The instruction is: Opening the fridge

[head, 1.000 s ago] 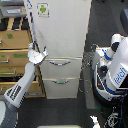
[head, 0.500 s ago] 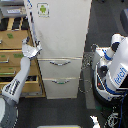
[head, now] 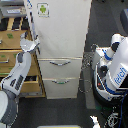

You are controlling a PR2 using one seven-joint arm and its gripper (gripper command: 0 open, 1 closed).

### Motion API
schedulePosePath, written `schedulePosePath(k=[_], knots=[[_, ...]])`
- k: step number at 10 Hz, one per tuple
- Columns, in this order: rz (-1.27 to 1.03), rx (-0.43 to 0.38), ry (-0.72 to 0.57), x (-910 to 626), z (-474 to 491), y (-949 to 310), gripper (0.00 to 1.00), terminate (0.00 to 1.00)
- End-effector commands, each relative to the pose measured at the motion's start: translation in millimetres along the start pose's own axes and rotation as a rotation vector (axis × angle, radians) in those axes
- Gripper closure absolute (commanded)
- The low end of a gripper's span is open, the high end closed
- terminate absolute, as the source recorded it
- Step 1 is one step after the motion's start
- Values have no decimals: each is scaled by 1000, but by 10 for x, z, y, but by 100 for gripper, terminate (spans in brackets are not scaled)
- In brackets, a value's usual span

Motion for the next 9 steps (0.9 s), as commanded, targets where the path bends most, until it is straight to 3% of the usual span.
schedulePosePath(k=[1,6,7,9], knots=[[-28,-183,115,516,-687,-469,0,0],[-44,-163,176,854,-1209,-586,0,0],[-37,-254,170,853,-1274,-540,100,0],[-67,-253,150,826,-1168,-572,100,0]])
